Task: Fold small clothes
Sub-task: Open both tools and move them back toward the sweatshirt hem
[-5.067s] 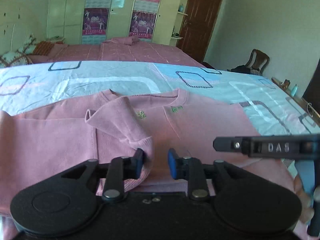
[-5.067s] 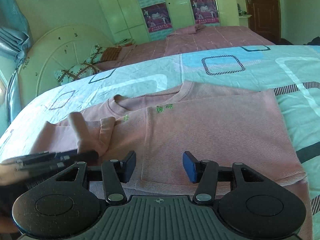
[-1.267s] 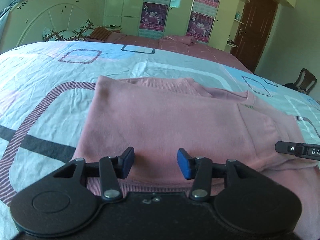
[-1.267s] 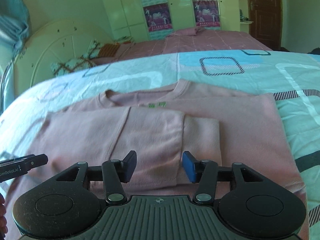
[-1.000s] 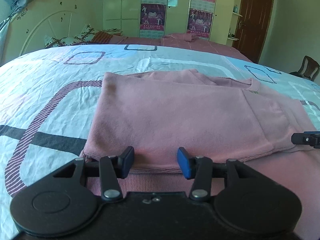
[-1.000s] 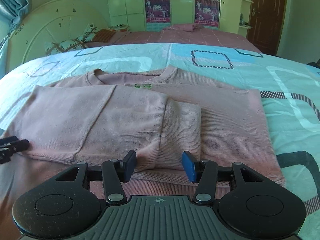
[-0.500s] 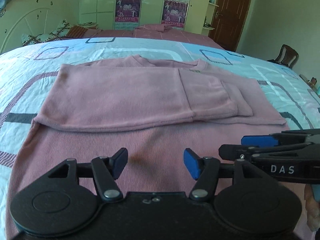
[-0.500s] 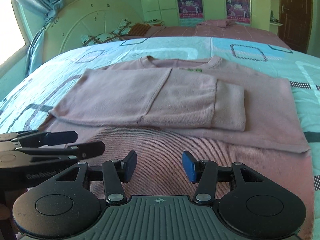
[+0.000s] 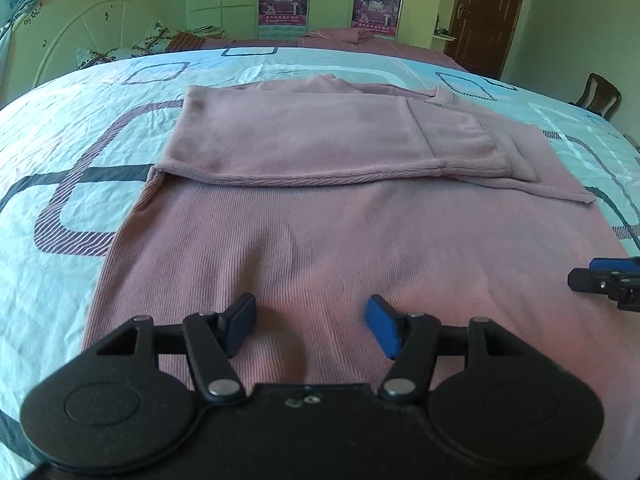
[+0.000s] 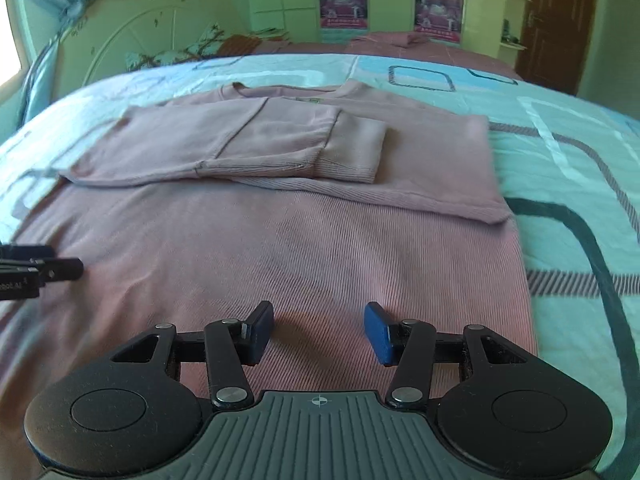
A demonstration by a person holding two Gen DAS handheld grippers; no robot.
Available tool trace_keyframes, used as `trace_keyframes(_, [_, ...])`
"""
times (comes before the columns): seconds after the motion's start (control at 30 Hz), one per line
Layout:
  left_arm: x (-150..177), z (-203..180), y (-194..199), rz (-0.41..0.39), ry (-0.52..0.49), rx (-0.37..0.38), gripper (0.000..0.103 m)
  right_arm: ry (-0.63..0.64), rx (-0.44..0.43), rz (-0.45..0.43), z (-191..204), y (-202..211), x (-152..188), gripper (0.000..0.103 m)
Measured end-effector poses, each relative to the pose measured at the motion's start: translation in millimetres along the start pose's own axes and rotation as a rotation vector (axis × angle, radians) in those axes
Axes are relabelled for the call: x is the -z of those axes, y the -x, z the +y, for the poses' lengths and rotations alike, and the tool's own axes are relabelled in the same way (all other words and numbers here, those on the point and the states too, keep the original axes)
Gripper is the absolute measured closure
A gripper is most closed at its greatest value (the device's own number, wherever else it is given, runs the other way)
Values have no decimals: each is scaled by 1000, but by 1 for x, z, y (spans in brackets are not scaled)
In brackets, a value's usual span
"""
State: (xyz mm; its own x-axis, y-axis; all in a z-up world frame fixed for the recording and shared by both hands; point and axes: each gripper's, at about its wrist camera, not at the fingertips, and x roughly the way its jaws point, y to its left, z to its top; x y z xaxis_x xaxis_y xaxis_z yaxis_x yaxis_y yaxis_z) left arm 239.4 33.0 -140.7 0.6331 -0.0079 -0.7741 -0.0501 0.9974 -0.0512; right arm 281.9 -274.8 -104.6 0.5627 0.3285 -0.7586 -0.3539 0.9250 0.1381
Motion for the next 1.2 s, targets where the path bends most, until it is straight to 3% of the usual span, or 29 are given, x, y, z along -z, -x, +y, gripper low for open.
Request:
trace_keyframes(0.13, [4,-6,12,-6,4,62,43,-68,-36,-15,22,16,8,52])
trace_keyframes(0.27, [17,-10,18,17,-9,88,42,-52,-51,-15,59,24,17,52])
trace_keyframes(0.43, [33,-7,24,19,-38,86,42,-21,-4,19,87,25,38,52])
trace_keyframes(0.83, [46,14,52,7,-30,96,40,-123,170,-5,63,66,68,52])
trace_keyframes(1.2, [54,28,74,-26,-38,85,31,-165,210,6,60,86,89,52])
